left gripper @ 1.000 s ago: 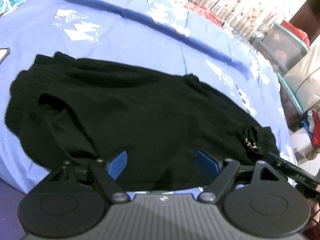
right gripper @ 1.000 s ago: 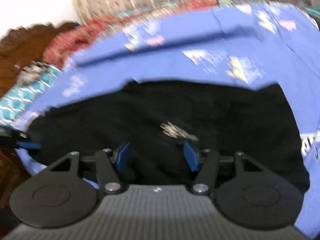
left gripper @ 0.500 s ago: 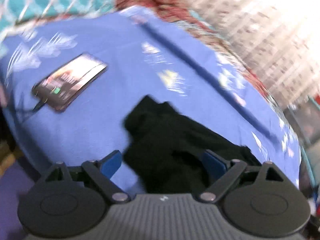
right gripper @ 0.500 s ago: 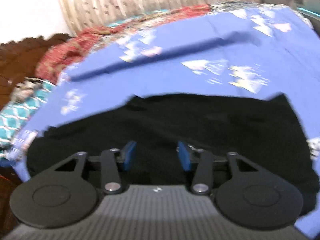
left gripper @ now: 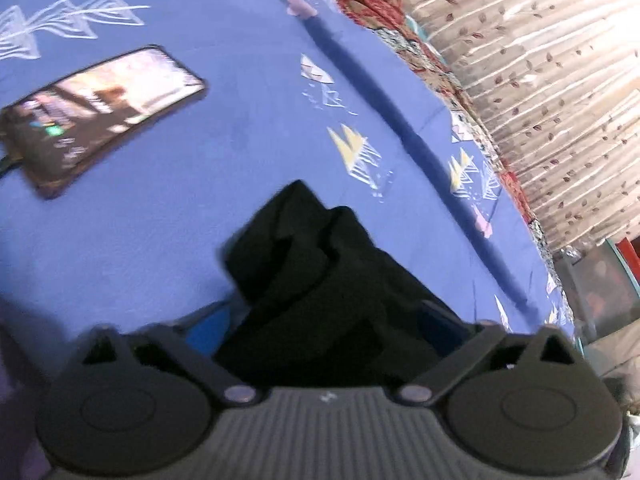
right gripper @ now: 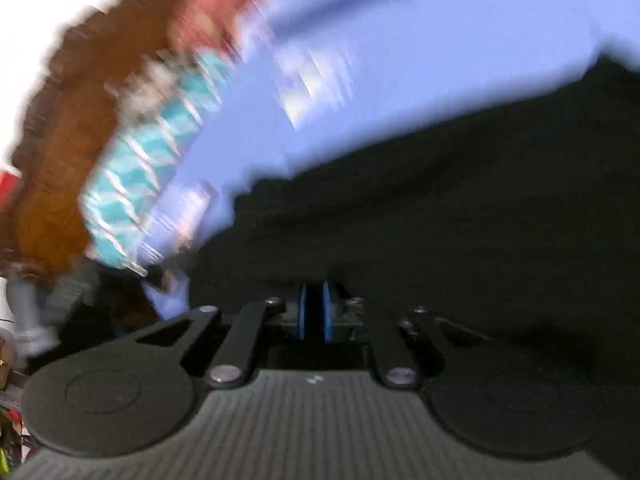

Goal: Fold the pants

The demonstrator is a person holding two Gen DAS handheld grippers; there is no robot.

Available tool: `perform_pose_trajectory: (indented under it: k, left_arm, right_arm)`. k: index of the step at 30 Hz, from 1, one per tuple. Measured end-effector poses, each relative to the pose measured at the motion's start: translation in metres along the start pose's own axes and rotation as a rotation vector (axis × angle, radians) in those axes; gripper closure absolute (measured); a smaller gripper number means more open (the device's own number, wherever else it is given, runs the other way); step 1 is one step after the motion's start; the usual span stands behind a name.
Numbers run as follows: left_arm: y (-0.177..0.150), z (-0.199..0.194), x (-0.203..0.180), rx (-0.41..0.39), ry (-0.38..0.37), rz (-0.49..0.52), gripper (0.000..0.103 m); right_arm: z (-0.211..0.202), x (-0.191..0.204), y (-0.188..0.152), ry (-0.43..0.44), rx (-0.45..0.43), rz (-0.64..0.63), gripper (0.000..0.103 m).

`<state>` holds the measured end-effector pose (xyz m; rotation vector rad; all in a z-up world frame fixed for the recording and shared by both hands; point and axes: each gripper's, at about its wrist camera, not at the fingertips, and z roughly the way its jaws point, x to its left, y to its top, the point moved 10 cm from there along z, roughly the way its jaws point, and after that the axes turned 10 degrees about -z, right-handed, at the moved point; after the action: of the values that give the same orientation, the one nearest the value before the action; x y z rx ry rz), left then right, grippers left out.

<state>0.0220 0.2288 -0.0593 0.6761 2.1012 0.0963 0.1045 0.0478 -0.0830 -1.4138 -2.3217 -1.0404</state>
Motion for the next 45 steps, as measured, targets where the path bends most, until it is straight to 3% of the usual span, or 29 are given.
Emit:
perform_pose_trajectory:
  k: [1, 3, 8, 12, 18, 21, 22, 25, 26, 28, 30, 31, 32, 34, 37, 39, 40, 45]
  left_arm:
    - [-0.005, 0.009, -0.003, 0.032, 0.010, 0.011, 0.059]
    - [-0.012, 0.021, -0.008, 0.065, -0.008, -0.001, 0.067]
    - [-0.018, 0.008, -0.041, 0.026, -0.052, 0.122, 0.072]
    - [-0.040, -0.007, -0.088, -0.007, -0.078, 0.314, 0.072]
    - [-0.119, 0.004, -0.171, 0.046, -0.140, 0.657, 0.072]
    - [-0.171, 0.028, -0.198, 0.117, -0.143, 0.759, 0.064]
    - [-0.189, 0.036, -0.203, 0.144, -0.139, 0.790, 0.052]
    - [-0.225, 0.038, -0.214, 0.212, -0.162, 0.857, 0.039]
    - [-0.229, 0.031, -0.218, 0.207, -0.184, 0.878, 0.028]
    - [-0.225, 0.013, -0.224, 0.155, -0.220, 0.913, 0.021]
    - [-0.205, -0.004, -0.220, 0.115, -0.222, 0.885, 0.021]
    - [-0.193, -0.007, -0.215, 0.105, -0.209, 0.846, 0.020]
    - [-0.180, -0.012, -0.204, 0.098, -0.187, 0.796, 0.021]
    - [-0.151, -0.016, -0.175, 0.088, -0.121, 0.668, 0.021]
    - [-0.119, -0.010, -0.131, 0.107, -0.017, 0.487, 0.025]
    - [-0.112, -0.005, -0.112, 0.144, 0.000, 0.388, 0.025]
    - [-0.112, -0.002, -0.106, 0.165, 0.000, 0.354, 0.025]
    - [-0.135, 0.026, -0.112, 0.245, -0.011, 0.355, 0.023]
  right_arm:
    - [0.002, 0.001, 0.001, 0.020, -0.043, 0.018, 0.103]
    - [0.000, 0.002, 0.003, 0.026, -0.041, 0.045, 0.103]
    - [-0.015, -0.004, -0.001, 0.092, -0.047, 0.092, 0.098]
    - [-0.036, -0.016, -0.003, 0.134, -0.140, 0.156, 0.094]
    - [-0.125, -0.071, -0.003, 0.012, -0.374, 0.210, 0.094]
    - [-0.168, -0.107, -0.018, -0.069, -0.460, 0.278, 0.093]
    - [-0.177, -0.116, -0.026, -0.093, -0.477, 0.302, 0.093]
    - [-0.198, -0.138, -0.049, -0.150, -0.522, 0.384, 0.088]
    - [-0.202, -0.140, -0.054, -0.138, -0.538, 0.399, 0.088]
    - [-0.203, -0.134, -0.059, -0.114, -0.559, 0.403, 0.088]
    - [-0.205, -0.131, -0.061, -0.089, -0.571, 0.391, 0.077]
    - [-0.208, -0.130, -0.060, -0.072, -0.573, 0.381, 0.065]
    - [-0.203, -0.123, -0.058, -0.062, -0.574, 0.365, 0.053]
    - [-0.203, -0.120, -0.054, -0.071, -0.561, 0.309, 0.044]
    - [-0.184, -0.113, -0.043, -0.140, -0.517, 0.214, 0.046]
    - [-0.159, -0.119, -0.049, -0.307, -0.391, 0.112, 0.062]
    - [-0.150, -0.123, -0.053, -0.357, -0.360, 0.060, 0.064]
    - [-0.171, -0.124, -0.048, -0.320, -0.397, 0.099, 0.061]
